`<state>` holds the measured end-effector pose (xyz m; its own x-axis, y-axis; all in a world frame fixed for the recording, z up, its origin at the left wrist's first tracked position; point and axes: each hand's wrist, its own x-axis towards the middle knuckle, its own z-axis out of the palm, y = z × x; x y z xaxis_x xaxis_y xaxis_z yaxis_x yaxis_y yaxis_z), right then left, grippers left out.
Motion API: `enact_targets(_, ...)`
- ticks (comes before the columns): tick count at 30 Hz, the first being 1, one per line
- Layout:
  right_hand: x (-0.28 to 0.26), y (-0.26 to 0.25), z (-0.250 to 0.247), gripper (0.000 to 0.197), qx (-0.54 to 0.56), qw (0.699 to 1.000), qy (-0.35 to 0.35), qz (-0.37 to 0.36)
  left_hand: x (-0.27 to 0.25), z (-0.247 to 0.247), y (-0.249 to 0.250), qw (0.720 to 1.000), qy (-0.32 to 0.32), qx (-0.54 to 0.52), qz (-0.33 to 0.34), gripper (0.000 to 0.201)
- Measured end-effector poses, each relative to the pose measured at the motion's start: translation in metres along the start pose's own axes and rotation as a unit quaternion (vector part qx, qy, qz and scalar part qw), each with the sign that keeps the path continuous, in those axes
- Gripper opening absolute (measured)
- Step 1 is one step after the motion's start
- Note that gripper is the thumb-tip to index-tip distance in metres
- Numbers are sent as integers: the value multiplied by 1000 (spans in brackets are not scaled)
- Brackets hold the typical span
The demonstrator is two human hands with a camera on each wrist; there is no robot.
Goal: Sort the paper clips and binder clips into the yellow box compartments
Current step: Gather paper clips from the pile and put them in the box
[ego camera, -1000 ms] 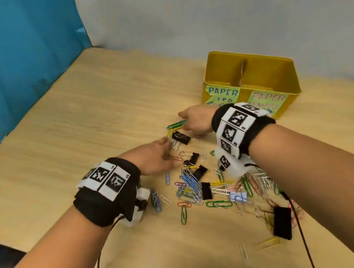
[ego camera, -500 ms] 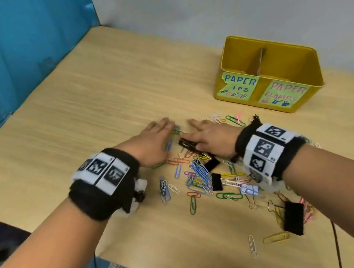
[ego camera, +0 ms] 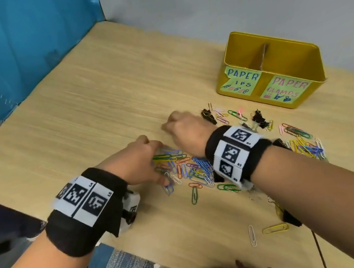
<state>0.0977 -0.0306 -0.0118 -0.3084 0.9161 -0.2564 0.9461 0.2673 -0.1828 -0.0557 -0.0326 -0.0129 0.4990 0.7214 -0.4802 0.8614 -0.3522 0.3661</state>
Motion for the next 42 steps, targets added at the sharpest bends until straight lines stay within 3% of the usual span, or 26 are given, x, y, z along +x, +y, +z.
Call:
enact_targets(3, -5, -11, 9, 67, 13, 991, -135, -9, -9, 10, -1, 998, 1, 36, -59, 98)
enact_targets(6, -13, -10, 13, 81, -12, 993, -117, -20, -9, 19, 7, 996, 31, 60, -52, 88)
enact_targets(13, -10, 6, 12, 36, 58, 994, -91, 7, 22, 17, 19, 998, 59, 34, 5, 27)
enact_targets(17, -10, 20, 13, 25, 85, 995, -46, 34, 36, 7, 29, 996, 74, 40, 38, 23)
enact_targets(19, -12, 32, 14, 24, 162, 982, -52, 79, 40, 0, 30, 995, 75, 28, 52, 22)
enact_targets(22, -21, 56, 11, 14, 349, 926, -67, 131, 50, -9, 27, 997, 40, -49, 45, 20)
enact_targets(27, -44, 93, -21, 24, 581, 796, 28, 170, 71, -39, 37, 967, 6, -252, 42, 24)
enact_targets(31, -46, 123, -69, 22, 683, 683, 178, 185, 97, -75, 75, 952, 104, -276, 80, 21)
enact_targets(34, -30, 144, -101, 24, 707, 595, 327, 198, 121, -102, 115, 950, 220, -202, 91, 23)
enact_targets(36, -15, 154, -111, 27, 690, 567, 393, 219, 134, -112, 138, 951, 256, -150, 89, 29)
enact_targets(38, -3, 158, -114, 30, 655, 589, 399, 254, 147, -112, 152, 956, 265, -103, 77, 37)
enact_targets(42, 10, 163, -102, 32, 550, 694, 344, 312, 148, -97, 143, 968, 245, -25, 35, 58)
